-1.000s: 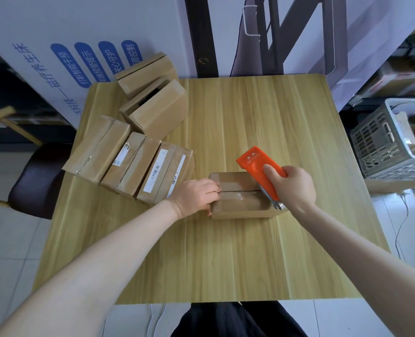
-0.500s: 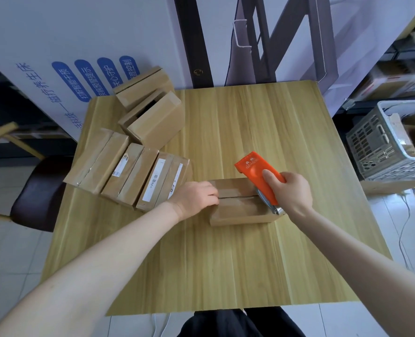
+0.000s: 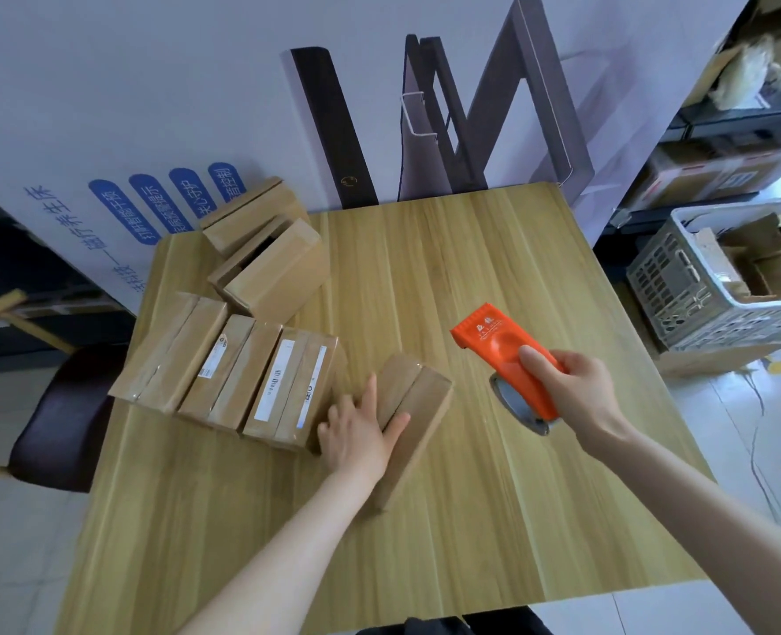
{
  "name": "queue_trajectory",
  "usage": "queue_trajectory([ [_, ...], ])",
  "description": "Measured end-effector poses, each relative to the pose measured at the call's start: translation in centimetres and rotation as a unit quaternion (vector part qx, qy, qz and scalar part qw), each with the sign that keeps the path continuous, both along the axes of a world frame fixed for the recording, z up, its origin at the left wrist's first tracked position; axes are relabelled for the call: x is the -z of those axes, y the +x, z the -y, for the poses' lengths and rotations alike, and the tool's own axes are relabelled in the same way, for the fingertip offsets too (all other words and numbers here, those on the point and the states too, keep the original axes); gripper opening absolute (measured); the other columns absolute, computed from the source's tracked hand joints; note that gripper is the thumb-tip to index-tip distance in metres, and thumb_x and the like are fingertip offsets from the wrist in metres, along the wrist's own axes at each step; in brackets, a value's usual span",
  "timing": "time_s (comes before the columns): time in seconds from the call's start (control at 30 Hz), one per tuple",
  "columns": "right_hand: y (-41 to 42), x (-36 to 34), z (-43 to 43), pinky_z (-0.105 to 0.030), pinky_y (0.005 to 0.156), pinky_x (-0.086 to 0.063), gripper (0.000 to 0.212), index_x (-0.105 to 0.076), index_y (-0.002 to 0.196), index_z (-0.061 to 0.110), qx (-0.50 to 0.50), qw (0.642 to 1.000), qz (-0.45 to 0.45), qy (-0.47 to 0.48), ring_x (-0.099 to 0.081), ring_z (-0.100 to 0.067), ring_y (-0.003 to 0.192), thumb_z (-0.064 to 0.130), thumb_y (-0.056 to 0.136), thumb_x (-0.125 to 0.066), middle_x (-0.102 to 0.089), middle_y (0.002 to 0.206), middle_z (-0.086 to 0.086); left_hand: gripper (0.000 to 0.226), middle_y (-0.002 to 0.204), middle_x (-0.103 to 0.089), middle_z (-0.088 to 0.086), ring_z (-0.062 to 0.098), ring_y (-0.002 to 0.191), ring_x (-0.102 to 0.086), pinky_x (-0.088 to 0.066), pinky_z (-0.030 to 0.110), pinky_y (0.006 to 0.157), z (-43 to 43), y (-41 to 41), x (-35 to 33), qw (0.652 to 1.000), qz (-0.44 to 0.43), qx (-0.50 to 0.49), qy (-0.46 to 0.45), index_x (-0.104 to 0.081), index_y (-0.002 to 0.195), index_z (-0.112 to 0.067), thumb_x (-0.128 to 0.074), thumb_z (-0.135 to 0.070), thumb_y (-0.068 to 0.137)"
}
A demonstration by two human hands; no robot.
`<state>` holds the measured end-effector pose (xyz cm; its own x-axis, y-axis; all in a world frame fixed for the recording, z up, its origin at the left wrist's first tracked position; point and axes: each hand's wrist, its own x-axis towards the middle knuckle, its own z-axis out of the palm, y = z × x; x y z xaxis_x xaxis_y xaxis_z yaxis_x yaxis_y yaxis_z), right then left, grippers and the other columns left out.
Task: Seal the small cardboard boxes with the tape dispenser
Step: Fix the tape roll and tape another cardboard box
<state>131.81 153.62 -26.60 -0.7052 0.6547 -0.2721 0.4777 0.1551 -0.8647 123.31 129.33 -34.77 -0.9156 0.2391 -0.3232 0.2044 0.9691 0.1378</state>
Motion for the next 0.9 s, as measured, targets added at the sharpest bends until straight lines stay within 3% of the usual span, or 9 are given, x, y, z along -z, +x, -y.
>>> queue_trajectory([
  [0.13, 0.4, -0.6, 0.8, -0.019, 0.038, -0.038, 0.034, -0.066, 0.062, 0.015, -0.061, 0.998, 0.006, -0.002, -0.051, -0.003, 0.038, 0.038, 0.087, -0.069, -0.057, 0.043, 0.007, 0.079, 0.137, -0.039, 0.003, 0.024, 0.127, -0.040, -0.039, 0.041, 0.096, 0.9, 0.4, -1.2, 0.997, 0.034, -0.047, 0.060, -0.020, 0.150, -0.030, -0.049, -0.065, 0.085],
  [0.2, 0.4, -1.3, 1.2, -0.023, 0.038, -0.040, 0.031, -0.068, 0.067, 0.013, -0.094, 0.996, 0.008, 0.002, -0.054, -0.012, 0.038, 0.038, 0.087, -0.069, -0.061, 0.046, 0.002, 0.056, 0.133, -0.046, -0.003, 0.019, 0.126, -0.045, -0.041, 0.036, 0.099, -0.5, -0.7, -2.8, 0.978, 0.029, -0.072, 0.196, -0.042, 0.141, -0.028, -0.056, -0.048, 0.090],
  [0.3, 0.4, -2.3, 1.5, -0.024, 0.031, -0.041, 0.025, -0.069, 0.071, 0.015, -0.138, 0.990, -0.006, -0.009, -0.056, -0.018, 0.032, 0.034, 0.087, -0.070, -0.064, 0.048, -0.003, 0.023, 0.104, -0.064, -0.010, 0.013, 0.106, -0.061, -0.047, 0.029, 0.092, -3.0, -2.8, -6.6, 0.877, 0.088, -0.147, 0.449, -0.066, 0.111, -0.024, -0.055, -0.037, 0.095],
  [0.37, 0.3, -2.7, 1.6, -0.025, 0.032, -0.043, 0.022, -0.069, 0.072, 0.017, -0.160, 0.987, -0.003, 0.007, -0.058, -0.021, 0.033, 0.034, 0.086, -0.071, -0.065, 0.051, -0.004, 0.025, 0.093, -0.071, -0.006, 0.011, 0.092, -0.066, -0.052, 0.029, 0.083, -4.2, -3.8, -8.9, 0.816, 0.155, -0.173, 0.530, -0.068, 0.096, -0.022, -0.057, -0.044, 0.092],
  [0.5, 0.4, -3.0, 1.7, -0.032, 0.033, -0.049, 0.023, -0.069, 0.072, 0.020, -0.183, 0.982, 0.010, 0.041, -0.061, -0.026, 0.036, 0.039, 0.085, -0.071, -0.065, 0.052, 0.000, 0.021, 0.083, -0.073, -0.002, 0.010, 0.076, -0.067, -0.053, 0.022, 0.068, -4.8, -4.5, -10.1, 0.791, 0.236, -0.158, 0.542, -0.071, 0.093, -0.015, -0.070, -0.034, 0.086],
  [0.57, 0.6, -3.0, 1.8, -0.034, 0.035, -0.051, 0.023, -0.069, 0.072, 0.022, -0.188, 0.981, 0.014, 0.042, -0.061, -0.027, 0.037, 0.041, 0.084, -0.071, -0.066, 0.053, 0.000, 0.006, 0.075, -0.071, -0.002, 0.010, 0.069, -0.064, -0.053, 0.024, 0.068, -4.5, -4.6, -9.9, 0.777, 0.248, -0.187, 0.548, -0.071, 0.086, -0.014, -0.069, -0.020, 0.087],
  [0.7, 0.9, -3.2, 2.0, -0.041, 0.037, -0.053, 0.024, -0.070, 0.072, 0.024, -0.197, 0.979, 0.020, 0.048, -0.062, -0.028, 0.038, 0.045, 0.082, -0.070, -0.067, 0.056, -0.001, 0.007, 0.070, -0.067, 0.001, 0.006, 0.057, -0.060, -0.052, 0.020, 0.064, -4.1, -4.7, -9.5, 0.762, 0.265, -0.228, 0.545, -0.067, 0.087, -0.011, -0.063, -0.012, 0.092],
  [0.8, 0.9, -3.5, 2.3, -0.042, 0.038, -0.054, 0.024, -0.069, 0.071, 0.024, -0.194, 0.979, 0.021, 0.058, -0.062, -0.026, 0.037, 0.046, 0.082, -0.070, -0.068, 0.057, -0.001, 0.024, 0.071, -0.069, 0.002, 0.008, 0.057, -0.064, -0.054, 0.021, 0.056, -3.7, -4.8, -10.1, 0.726, 0.306, -0.261, 0.557, -0.062, 0.099, -0.008, -0.062, -0.031, 0.092],
  [0.9, 0.8, -3.8, 2.7, -0.043, 0.039, -0.054, 0.024, -0.069, 0.073, 0.022, -0.195, 0.978, 0.020, 0.071, -0.062, -0.024, 0.037, 0.044, 0.082, -0.070, -0.068, 0.057, -0.001, 0.047, 0.086, -0.067, 0.007, 0.014, 0.065, -0.065, -0.055, 0.023, 0.056, -3.2, -4.9, -10.3, 0.740, 0.338, -0.258, 0.521, -0.060, 0.103, -0.011, -0.063, -0.053, 0.083],
])
